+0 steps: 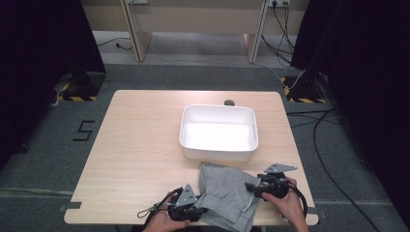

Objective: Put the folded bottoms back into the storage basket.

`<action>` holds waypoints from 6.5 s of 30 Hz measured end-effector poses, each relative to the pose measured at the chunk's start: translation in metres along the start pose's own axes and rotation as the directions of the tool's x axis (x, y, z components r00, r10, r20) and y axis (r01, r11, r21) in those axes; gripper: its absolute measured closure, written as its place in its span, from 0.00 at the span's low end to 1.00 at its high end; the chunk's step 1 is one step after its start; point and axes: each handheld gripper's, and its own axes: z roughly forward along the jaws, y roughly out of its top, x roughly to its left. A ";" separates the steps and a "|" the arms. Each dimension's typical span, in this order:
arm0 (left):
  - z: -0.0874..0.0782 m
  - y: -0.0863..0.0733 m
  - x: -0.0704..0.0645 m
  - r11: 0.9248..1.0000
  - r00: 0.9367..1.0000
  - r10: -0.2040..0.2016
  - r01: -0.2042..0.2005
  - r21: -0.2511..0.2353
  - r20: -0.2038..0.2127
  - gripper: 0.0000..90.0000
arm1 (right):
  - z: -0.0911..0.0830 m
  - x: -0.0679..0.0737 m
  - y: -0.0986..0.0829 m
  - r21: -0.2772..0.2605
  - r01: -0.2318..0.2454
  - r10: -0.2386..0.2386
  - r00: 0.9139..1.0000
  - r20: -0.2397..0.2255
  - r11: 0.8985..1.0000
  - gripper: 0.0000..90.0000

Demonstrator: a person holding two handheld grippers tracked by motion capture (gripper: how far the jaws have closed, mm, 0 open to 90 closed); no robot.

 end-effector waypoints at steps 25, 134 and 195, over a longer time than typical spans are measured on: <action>-0.003 -0.002 -0.008 0.999 1.000 0.016 -0.017 -0.040 -0.023 0.72 | -0.004 0.018 0.010 -0.041 0.128 -0.123 0.987 0.106 0.991 0.70; -0.089 0.138 0.038 0.970 0.988 0.091 -0.117 -0.215 -0.126 0.83 | -0.086 0.051 0.187 -0.220 0.365 -0.342 0.930 0.136 0.905 0.82; 0.019 0.150 0.140 0.996 0.973 -0.093 0.093 -0.008 -0.209 0.82 | 0.044 -0.050 0.231 0.012 0.152 -0.152 0.972 0.180 0.988 0.83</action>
